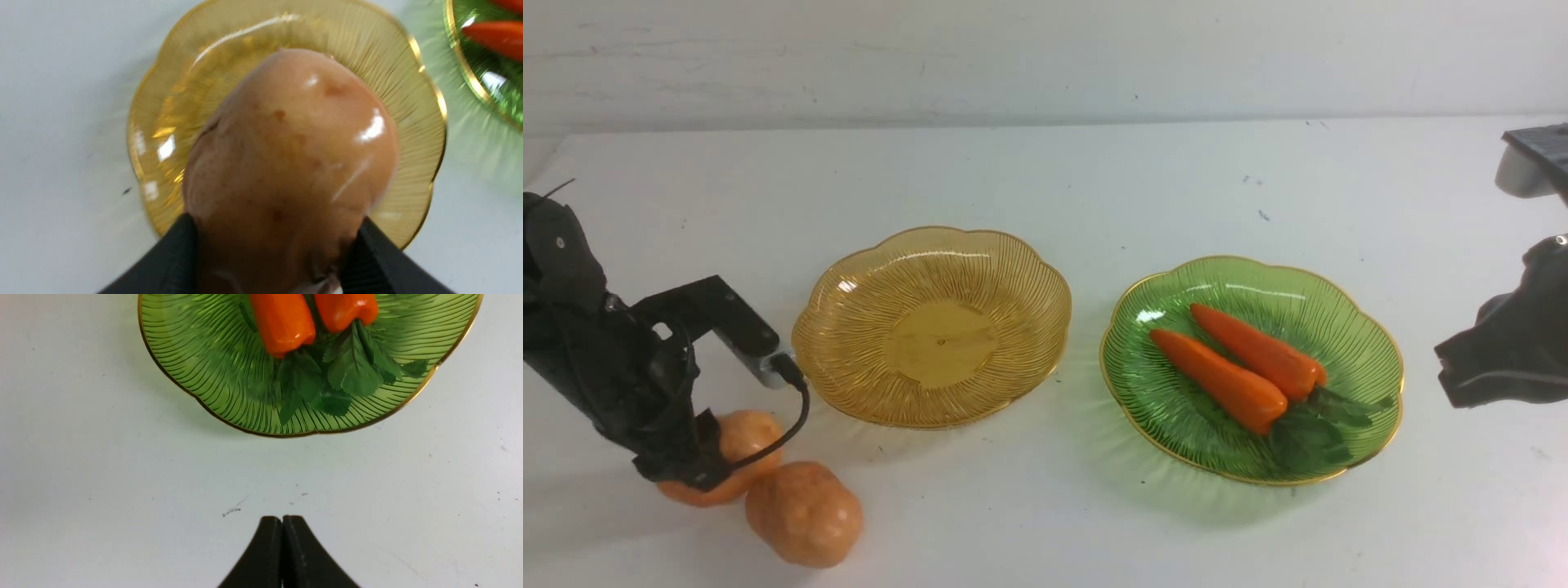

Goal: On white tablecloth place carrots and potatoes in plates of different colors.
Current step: 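Put the potatoes from the left side into the left plate with the left gripper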

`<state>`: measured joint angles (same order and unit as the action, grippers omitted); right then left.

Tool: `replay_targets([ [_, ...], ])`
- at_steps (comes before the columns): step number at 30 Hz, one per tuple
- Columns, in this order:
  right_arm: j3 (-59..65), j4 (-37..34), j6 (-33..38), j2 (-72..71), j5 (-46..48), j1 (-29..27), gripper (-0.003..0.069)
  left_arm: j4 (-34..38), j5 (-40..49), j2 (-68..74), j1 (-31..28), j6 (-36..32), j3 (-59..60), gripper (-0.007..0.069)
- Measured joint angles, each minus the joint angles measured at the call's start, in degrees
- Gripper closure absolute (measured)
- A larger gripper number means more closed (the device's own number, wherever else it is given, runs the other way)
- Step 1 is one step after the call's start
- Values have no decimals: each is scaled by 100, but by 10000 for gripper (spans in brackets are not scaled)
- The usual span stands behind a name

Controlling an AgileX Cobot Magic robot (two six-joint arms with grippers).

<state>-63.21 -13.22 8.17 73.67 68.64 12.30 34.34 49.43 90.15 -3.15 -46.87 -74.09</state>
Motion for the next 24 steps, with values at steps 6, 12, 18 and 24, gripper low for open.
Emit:
replay_targets([
  [6, 0, -14, 5, 0, -48, 0, 674, 400, -550, 1003, 691, -300, -402, 265],
  [12, 0, -14, 67, 0, -54, 0, 674, 424, -1097, 1611, 966, -325, -482, 204],
  [18, 0, -27, 102, 0, -54, 0, 674, 424, -1128, 1764, 984, -325, -482, 99],
  [24, 0, -38, 108, 0, -54, 0, 674, 424, -1089, 1660, 984, -325, -529, 20],
])
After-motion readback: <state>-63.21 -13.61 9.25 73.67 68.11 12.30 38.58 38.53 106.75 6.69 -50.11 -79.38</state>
